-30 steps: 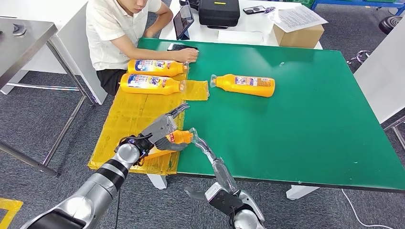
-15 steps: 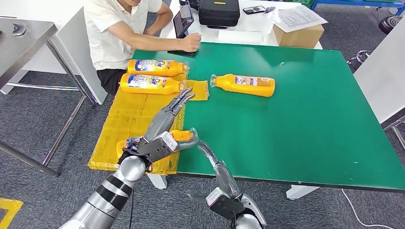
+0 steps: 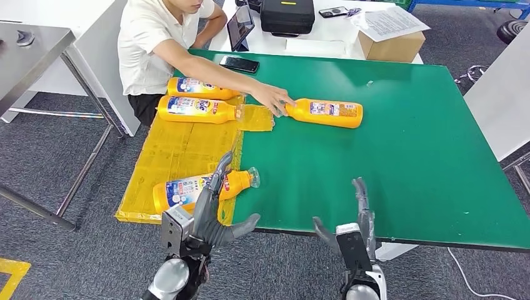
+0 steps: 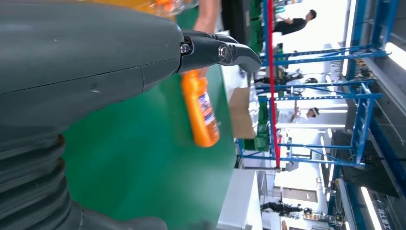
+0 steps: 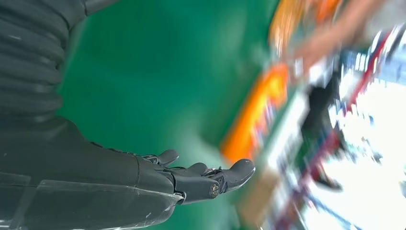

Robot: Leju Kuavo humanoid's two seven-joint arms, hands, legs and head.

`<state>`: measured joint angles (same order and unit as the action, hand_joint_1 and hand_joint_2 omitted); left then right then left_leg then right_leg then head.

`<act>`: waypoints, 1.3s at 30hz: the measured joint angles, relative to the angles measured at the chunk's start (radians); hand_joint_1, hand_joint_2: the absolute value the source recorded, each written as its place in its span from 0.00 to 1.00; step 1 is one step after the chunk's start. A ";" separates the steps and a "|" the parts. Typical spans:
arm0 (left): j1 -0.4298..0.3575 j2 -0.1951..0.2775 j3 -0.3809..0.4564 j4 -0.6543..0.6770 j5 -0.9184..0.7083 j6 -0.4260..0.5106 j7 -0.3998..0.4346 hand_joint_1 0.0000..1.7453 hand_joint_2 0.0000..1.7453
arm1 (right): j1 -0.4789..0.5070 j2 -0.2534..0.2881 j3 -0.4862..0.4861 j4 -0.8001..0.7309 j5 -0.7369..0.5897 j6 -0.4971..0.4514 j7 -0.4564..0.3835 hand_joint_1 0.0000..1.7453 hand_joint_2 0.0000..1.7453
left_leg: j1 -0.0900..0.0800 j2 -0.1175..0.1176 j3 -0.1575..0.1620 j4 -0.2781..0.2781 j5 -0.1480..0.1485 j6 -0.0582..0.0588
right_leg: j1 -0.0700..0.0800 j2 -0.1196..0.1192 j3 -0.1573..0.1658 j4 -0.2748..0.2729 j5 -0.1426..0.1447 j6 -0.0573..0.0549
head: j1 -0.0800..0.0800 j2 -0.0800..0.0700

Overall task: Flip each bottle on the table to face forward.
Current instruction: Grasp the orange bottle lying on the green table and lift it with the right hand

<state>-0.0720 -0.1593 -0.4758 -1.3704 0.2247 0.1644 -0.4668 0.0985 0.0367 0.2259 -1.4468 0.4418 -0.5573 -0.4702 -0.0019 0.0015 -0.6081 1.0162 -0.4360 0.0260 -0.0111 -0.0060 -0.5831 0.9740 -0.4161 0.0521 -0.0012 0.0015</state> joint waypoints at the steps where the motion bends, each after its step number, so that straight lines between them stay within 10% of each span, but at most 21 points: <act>1: 0.007 -0.002 -0.003 -0.002 0.001 0.000 -0.004 0.00 1.00 | 0.000 -0.001 -0.035 -0.011 0.131 -0.045 -0.003 0.00 1.00 | 0.000 0.000 0.000 0.000 0.000 0.000 | 0.000 0.000 0.000 0.000 0.000 0.000 | 0.000 0.000; 5: 0.008 -0.014 -0.006 -0.003 0.000 -0.001 -0.008 0.00 1.00 | -0.017 -0.012 -0.197 -0.024 0.661 -0.132 -0.002 0.00 1.00 | 0.000 0.000 0.000 0.000 0.001 0.001 | 0.000 0.000 0.001 0.000 0.001 0.000 | 0.000 0.000; 9: 0.001 -0.029 -0.007 -0.003 -0.003 -0.003 -0.008 0.00 1.00 | -0.067 -0.047 -0.328 0.001 0.835 -0.134 0.048 0.00 1.00 | -0.002 0.000 0.000 0.000 0.002 0.003 | -0.002 0.000 0.001 0.000 0.002 0.002 | 0.000 0.000; 21: -0.027 -0.047 -0.032 0.009 -0.010 -0.006 -0.003 0.00 1.00 | -0.235 -0.179 -0.332 0.239 0.903 -0.134 0.193 0.00 1.00 | -0.004 0.000 0.000 0.000 0.003 0.004 | -0.003 0.000 0.001 0.000 0.003 0.003 | 0.000 0.000; 39: -0.046 -0.049 -0.050 0.048 -0.006 0.003 0.010 0.00 1.00 | -0.384 -0.201 -0.166 0.552 0.662 -0.075 0.191 0.00 1.00 | -0.004 0.000 -0.002 0.000 0.004 0.004 | -0.003 0.000 0.000 0.000 0.003 0.003 | 0.000 0.000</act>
<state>-0.1175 -0.2085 -0.5262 -1.3228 0.2184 0.1678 -0.4566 -0.2853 -0.1639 0.0595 -0.8944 1.1042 -0.6325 -0.2790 -0.0055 0.0013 -0.6097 1.0164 -0.4325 0.0304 -0.0140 -0.0064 -0.5832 0.9744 -0.4133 0.0552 -0.0015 0.0015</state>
